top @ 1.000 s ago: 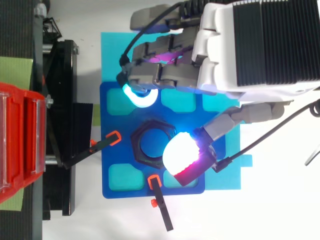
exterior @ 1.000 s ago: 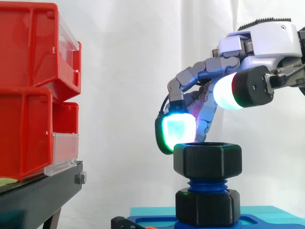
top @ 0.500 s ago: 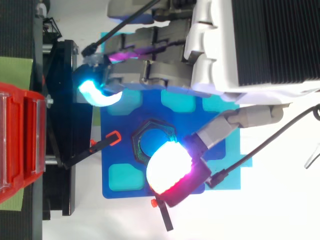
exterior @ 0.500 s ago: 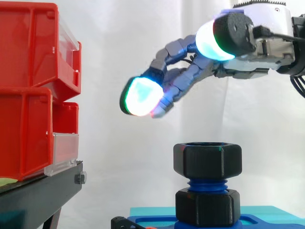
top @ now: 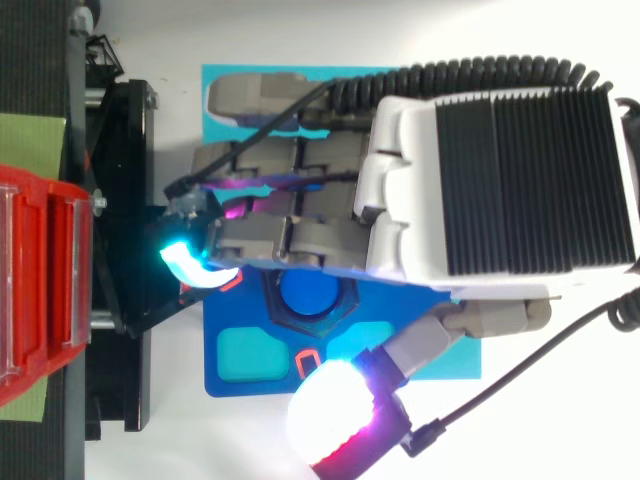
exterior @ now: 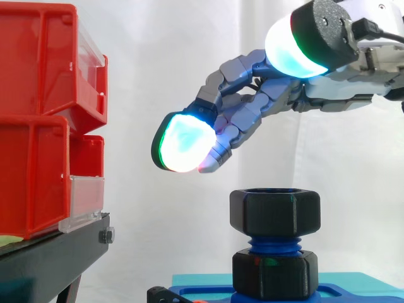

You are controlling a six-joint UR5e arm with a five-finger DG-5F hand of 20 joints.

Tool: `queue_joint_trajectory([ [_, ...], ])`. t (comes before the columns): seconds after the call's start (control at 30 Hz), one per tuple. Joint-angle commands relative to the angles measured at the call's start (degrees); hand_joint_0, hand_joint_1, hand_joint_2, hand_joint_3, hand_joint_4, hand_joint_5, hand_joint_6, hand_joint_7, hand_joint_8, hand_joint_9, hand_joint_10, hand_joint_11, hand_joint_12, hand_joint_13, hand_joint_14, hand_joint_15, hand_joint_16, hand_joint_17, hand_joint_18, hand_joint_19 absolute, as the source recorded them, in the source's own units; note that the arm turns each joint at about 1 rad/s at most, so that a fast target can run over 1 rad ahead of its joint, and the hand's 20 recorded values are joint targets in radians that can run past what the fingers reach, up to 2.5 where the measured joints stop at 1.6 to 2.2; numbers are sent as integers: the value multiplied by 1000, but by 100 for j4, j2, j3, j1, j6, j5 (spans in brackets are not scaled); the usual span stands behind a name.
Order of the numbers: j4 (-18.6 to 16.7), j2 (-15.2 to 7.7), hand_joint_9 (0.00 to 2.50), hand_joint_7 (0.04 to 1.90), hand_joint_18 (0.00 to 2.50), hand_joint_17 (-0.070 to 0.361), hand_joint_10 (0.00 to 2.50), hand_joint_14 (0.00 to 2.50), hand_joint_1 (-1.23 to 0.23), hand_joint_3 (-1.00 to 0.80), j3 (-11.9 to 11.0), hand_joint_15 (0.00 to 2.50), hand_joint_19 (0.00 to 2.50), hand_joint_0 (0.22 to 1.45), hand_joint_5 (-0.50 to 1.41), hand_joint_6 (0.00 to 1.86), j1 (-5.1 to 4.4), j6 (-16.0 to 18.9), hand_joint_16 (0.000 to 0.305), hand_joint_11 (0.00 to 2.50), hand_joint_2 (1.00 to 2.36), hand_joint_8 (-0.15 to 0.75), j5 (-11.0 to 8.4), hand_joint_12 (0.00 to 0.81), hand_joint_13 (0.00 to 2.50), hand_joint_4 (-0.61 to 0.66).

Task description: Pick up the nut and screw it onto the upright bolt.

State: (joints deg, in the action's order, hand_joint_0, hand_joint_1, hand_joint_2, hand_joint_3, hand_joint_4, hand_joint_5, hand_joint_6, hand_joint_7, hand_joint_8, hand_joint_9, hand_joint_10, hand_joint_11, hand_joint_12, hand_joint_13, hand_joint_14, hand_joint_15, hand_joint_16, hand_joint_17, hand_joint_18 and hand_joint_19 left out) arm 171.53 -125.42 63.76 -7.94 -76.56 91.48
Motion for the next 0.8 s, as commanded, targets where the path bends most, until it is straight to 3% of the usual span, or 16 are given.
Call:
queue_joint_trajectory([
  [0.0,126,0,574,689,0,63,0,0,-67,-500,5,0,0,509,-103,502,-67,1,28,0,1000,207,-60,277,359,198],
  [0.3,425,0,613,861,23,61,0,0,-70,-500,14,0,0,516,-71,504,-164,1,27,0,1000,225,-175,275,399,222],
  [0.77,539,0,665,1042,96,57,0,0,-108,-500,23,0,0,523,-43,505,-164,-8,25,0,1000,239,-183,273,475,231],
])
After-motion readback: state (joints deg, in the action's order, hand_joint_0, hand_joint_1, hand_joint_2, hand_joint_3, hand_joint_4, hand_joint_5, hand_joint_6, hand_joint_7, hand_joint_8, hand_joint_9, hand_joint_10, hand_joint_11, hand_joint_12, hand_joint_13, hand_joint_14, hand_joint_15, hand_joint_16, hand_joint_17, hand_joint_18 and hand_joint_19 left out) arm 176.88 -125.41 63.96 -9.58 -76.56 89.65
